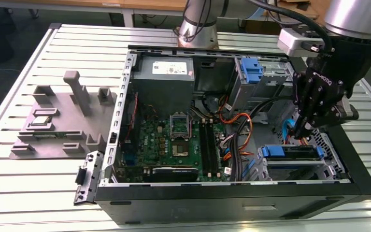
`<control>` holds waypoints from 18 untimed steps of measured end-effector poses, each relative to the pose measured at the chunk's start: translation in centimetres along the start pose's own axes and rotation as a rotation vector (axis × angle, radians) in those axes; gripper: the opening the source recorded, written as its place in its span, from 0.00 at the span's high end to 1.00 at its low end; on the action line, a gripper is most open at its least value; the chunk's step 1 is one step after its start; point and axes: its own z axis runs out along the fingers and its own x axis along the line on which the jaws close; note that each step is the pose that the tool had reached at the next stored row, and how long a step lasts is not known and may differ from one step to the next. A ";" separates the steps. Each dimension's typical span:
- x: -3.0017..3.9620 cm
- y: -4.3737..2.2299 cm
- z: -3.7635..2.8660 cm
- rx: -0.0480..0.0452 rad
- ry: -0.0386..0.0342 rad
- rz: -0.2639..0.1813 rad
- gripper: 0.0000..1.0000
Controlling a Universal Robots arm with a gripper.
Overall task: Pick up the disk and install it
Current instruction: 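Insert the second disk wire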
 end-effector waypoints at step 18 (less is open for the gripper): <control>1.11 0.97 0.50 0.0340 -0.0430 -0.016 0.84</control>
